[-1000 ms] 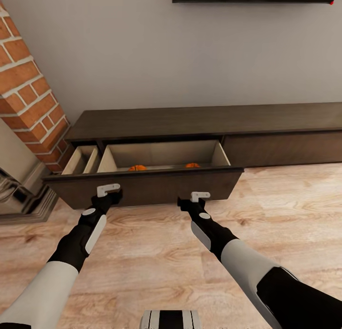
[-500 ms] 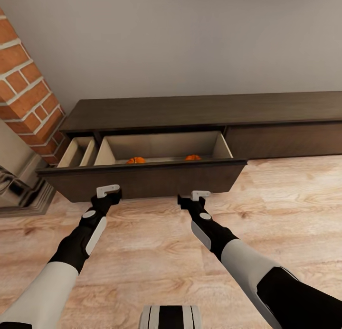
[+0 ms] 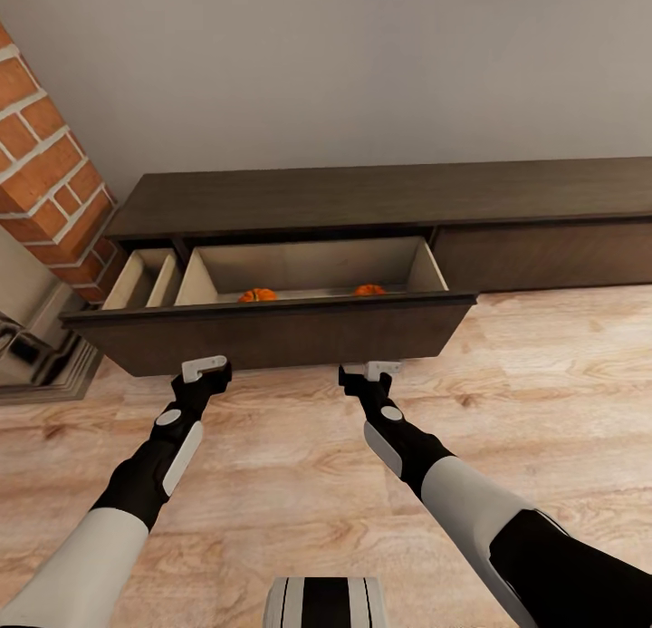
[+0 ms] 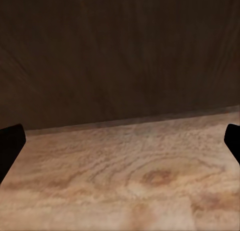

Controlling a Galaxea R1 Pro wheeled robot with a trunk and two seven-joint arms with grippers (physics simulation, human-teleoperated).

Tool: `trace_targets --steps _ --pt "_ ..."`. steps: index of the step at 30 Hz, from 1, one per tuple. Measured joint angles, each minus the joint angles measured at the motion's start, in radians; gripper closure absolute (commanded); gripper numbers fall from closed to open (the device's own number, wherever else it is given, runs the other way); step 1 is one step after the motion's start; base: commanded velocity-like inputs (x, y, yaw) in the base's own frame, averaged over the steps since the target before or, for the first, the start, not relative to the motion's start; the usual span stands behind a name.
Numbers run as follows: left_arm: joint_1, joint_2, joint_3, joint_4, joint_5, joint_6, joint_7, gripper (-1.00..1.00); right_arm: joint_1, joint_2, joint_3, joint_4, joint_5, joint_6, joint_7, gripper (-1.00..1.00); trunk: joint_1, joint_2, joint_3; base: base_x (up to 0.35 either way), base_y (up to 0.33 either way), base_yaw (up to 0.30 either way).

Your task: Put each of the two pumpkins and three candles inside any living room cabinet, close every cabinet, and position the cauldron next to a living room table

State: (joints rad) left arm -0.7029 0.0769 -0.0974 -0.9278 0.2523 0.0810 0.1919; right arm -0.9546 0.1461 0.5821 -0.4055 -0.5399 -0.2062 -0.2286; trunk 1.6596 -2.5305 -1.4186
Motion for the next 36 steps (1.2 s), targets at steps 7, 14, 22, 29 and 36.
trace_targets --steps 7,14,22,29,36 --pt "0.002 0.000 0.000 0.000 0.000 -0.005 0.000 -1.00 0.000 0.000 0.000 0.001 -0.002 -0.036 0.000 -1.00 0.000 0.000 0.000 0.004 0.000 0.000" --pt "0.002 0.000 -0.001 0.000 0.000 -0.005 0.001 -1.00 0.000 0.000 -0.001 0.002 -0.008 -0.054 0.000 -1.00 0.000 0.000 0.000 0.185 0.000 0.000" --pt "0.002 0.000 -0.002 0.000 0.000 -0.005 0.000 -1.00 0.000 0.001 -0.002 0.003 -0.017 -0.067 -0.001 -1.00 0.000 0.000 0.000 0.052 0.000 0.000" --pt "0.002 0.001 -0.003 0.000 0.000 -0.005 -0.001 -1.00 0.000 0.002 -0.003 0.003 -0.019 -0.078 -0.003 -1.00 0.000 0.000 0.000 0.016 0.000 0.000" --pt "0.002 0.000 -0.005 0.000 -0.001 -0.005 -0.001 -1.00 0.000 0.002 -0.003 0.003 -0.020 -0.079 -0.003 -1.00 0.000 0.000 0.000 0.177 0.017 0.000"
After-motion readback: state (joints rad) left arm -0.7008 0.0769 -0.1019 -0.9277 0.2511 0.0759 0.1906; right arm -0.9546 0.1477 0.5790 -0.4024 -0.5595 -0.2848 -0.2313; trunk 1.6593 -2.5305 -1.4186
